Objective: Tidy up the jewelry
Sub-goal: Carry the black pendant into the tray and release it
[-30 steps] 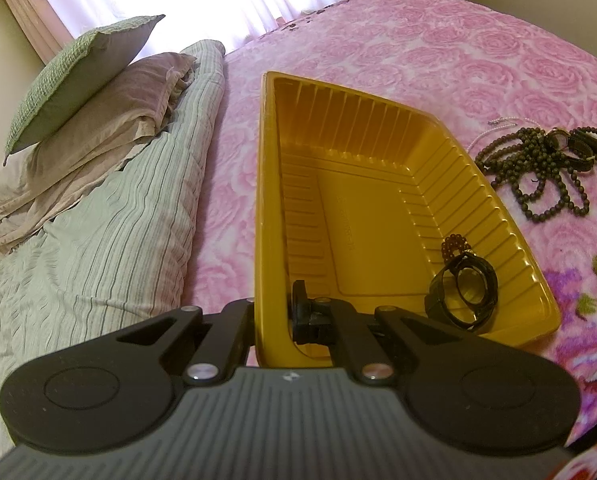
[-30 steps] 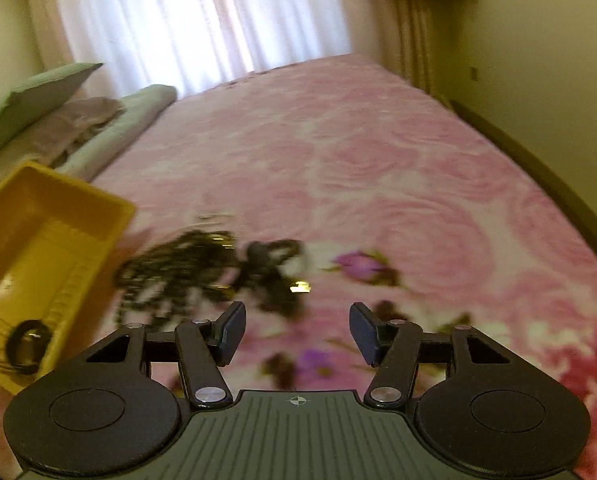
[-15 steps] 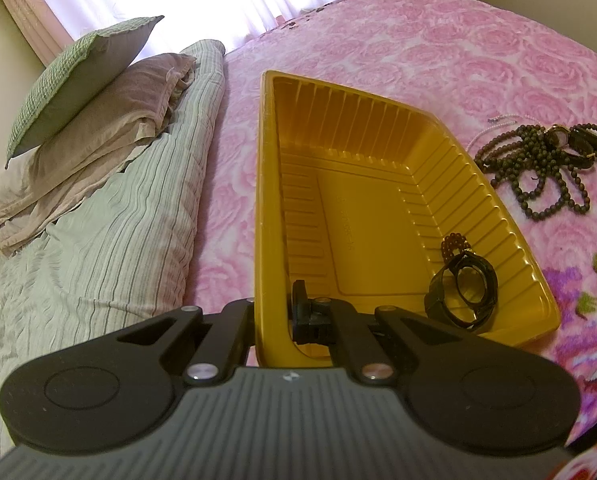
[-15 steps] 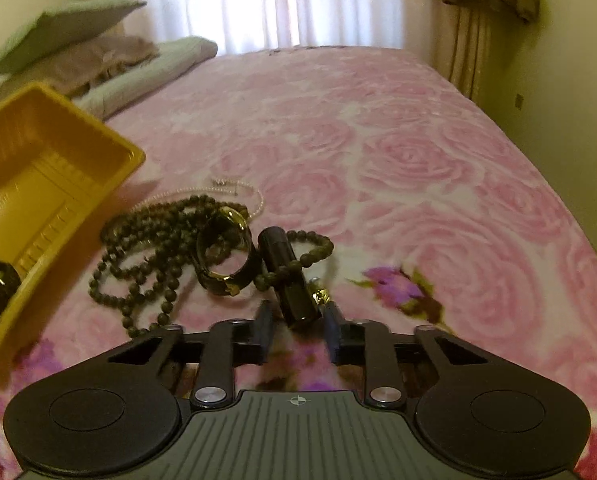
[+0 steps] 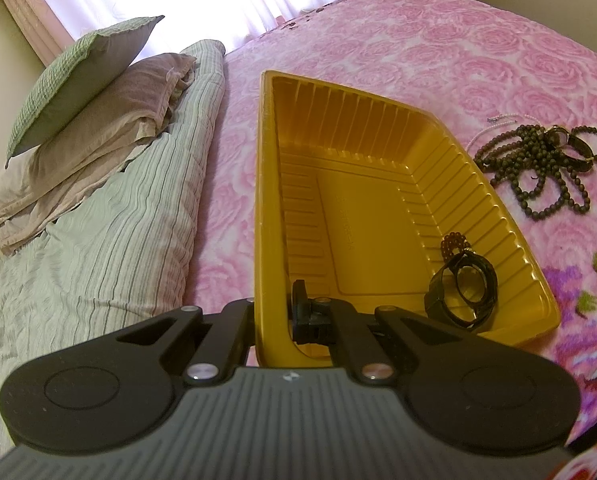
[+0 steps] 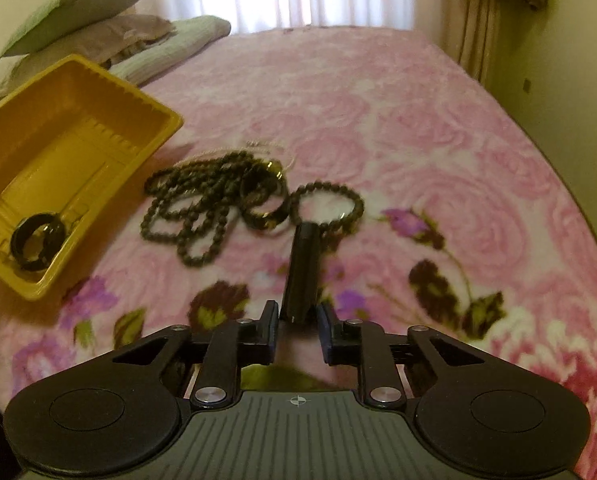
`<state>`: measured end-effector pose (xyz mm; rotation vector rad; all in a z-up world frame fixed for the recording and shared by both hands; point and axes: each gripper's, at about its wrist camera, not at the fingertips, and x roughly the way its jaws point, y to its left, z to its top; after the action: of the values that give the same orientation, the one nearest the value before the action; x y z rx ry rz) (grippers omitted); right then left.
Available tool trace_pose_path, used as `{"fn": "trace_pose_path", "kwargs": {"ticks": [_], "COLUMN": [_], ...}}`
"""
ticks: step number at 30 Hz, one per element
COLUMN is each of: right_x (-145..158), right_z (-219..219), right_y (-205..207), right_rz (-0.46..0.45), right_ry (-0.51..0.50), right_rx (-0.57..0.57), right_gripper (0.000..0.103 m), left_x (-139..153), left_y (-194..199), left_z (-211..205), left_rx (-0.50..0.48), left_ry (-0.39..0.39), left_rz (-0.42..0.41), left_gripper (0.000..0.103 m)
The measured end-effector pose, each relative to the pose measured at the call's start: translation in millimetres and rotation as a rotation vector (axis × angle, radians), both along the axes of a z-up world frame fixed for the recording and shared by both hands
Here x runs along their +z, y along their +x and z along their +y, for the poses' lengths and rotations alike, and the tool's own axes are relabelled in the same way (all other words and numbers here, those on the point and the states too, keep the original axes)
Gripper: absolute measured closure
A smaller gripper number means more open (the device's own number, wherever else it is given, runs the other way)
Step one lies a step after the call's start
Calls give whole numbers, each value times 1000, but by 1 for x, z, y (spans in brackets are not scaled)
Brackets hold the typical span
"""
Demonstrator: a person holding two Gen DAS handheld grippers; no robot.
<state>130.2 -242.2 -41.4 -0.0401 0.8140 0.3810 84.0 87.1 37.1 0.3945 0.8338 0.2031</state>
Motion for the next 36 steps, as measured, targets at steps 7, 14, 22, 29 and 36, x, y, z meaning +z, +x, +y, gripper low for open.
{"fn": "trace_pose_path", "kwargs": {"ticks": [7,14,22,29,36], "right_x": [-7,7,57,54,33], "right_z": [10,15,73,140,162], "right_y": [20,12,11,24,35], "right_rz": [-25,-44,-79,-39,3], "right_ry": [-18,6,189,239,238], "right_rx": [-8,-10,143,275,277], "right_gripper": [78,84,84,84,84], "left_x": [0,-1,0,-1,-1], "left_y": [0,0,0,0,0], "left_z": [-1,1,2,2,3], "left_rx": [0,-6,-5,-6,-6], "left_ry": [0,-1,-10,-14,-17], "left_rz": [0,1,0,-4,-4], "left_gripper": [101,101,101,101,101]}}
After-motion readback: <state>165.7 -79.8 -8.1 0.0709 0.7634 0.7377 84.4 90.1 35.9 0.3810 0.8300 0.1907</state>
